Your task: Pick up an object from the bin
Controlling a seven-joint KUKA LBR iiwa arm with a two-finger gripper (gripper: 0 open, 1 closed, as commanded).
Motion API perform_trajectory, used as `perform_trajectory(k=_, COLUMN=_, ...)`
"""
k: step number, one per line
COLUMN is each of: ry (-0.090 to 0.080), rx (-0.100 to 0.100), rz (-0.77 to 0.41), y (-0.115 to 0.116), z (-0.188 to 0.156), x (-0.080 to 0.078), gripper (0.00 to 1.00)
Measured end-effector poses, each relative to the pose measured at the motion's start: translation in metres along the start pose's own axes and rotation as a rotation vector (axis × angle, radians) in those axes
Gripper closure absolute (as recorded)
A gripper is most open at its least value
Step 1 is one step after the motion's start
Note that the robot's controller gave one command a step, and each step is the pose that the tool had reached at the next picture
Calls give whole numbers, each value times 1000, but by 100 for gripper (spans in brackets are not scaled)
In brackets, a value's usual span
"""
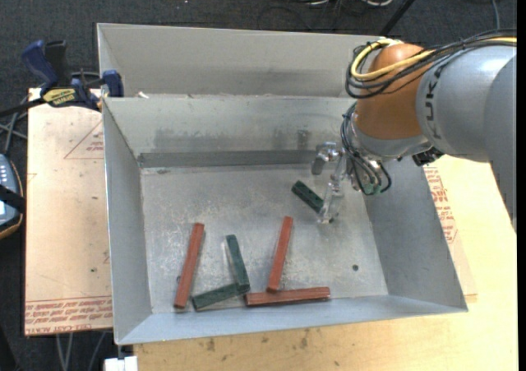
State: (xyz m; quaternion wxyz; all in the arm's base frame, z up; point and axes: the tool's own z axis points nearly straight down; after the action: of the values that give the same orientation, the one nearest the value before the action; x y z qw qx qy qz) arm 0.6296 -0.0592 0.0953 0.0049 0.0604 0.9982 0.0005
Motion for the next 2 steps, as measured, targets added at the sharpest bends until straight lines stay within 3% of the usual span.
perform_trajectory(k=1, ry=8, rx=1, rz=175, y=-2, z=26, x=-5, gripper=0)
perform_trajectory(k=2, ry=8, rx=2, rz=139, y=1, z=25, x=10, gripper=0)
